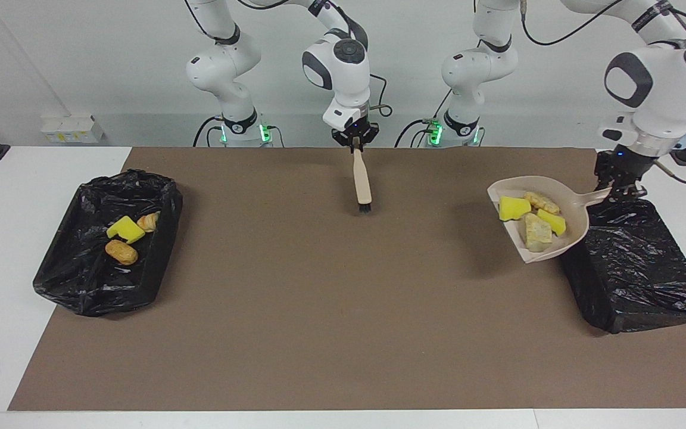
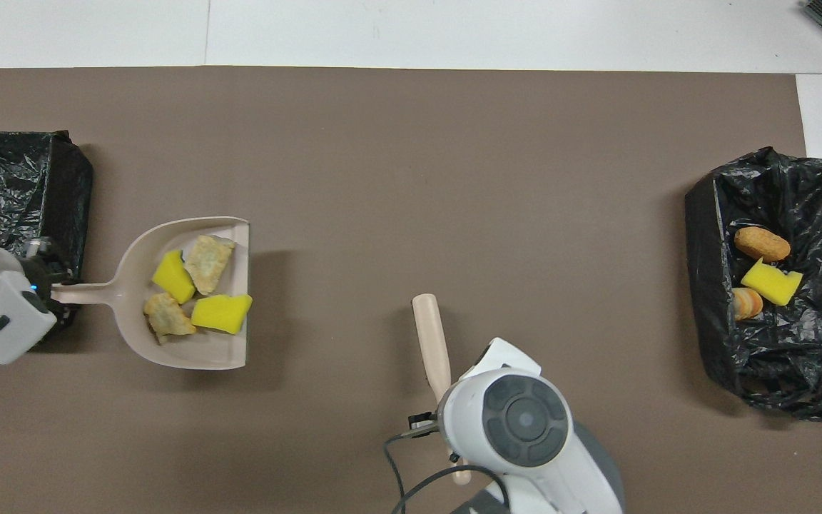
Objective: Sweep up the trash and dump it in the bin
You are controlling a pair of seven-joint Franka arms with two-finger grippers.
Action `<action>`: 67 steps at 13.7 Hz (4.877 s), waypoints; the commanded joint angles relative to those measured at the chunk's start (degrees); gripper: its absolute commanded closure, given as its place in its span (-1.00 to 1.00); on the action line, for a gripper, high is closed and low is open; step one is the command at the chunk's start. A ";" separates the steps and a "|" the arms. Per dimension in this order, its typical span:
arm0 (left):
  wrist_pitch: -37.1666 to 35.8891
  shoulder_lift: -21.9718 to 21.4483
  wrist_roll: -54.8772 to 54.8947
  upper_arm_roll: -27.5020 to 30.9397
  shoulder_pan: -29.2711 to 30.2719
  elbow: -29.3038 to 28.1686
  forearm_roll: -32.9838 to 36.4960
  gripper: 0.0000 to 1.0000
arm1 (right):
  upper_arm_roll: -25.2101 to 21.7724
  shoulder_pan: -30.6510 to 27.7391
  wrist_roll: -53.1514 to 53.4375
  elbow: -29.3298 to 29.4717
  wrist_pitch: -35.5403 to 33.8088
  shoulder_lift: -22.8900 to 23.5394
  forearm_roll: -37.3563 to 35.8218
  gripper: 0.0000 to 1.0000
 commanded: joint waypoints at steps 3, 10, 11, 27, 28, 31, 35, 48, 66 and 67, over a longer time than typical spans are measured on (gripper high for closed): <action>-3.15 8.64 8.42 -0.86 7.06 13.62 0.42 1.00 | -0.38 2.93 6.74 -0.50 3.32 3.17 -4.18 1.00; 2.13 15.04 12.22 -0.86 8.48 23.45 17.54 1.00 | -0.38 2.76 6.03 -0.68 1.91 3.08 -5.85 -1.00; 2.30 16.19 12.14 -0.86 8.30 25.56 19.49 1.00 | -0.47 2.06 5.95 0.28 0.78 3.26 -5.94 -1.00; 1.35 14.19 -2.81 -0.59 2.60 26.82 44.64 1.00 | -0.65 -36.68 -42.90 23.66 -25.42 3.53 -9.19 -1.00; -0.06 13.23 -2.81 -0.68 2.50 26.82 45.25 1.00 | -0.73 -39.49 -45.27 23.85 -25.34 3.53 -9.28 -1.00; -5.15 8.40 -3.16 -1.29 -1.43 22.97 44.65 1.00 | -0.74 -46.78 -46.88 25.77 -25.16 3.79 -9.28 -1.00; -8.07 0.83 -13.69 -1.56 -11.28 9.61 36.51 1.00 | -1.17 -52.78 -48.72 28.94 -25.16 5.02 -10.50 -1.00; -8.33 11.17 -78.89 -1.56 -41.51 4.03 5.56 1.00 | -11.02 -48.66 -46.61 43.10 -41.43 4.14 -10.60 -1.00; 4.94 24.73 -128.84 -1.38 -53.40 14.16 -4.14 -0.72 | -10.93 -47.95 -47.84 40.20 -35.36 3.00 -10.16 -1.00; 4.85 24.47 -128.84 -1.21 -53.31 14.33 -4.05 -1.00 | -10.93 -47.95 -47.84 40.20 -35.36 3.00 -10.16 -1.00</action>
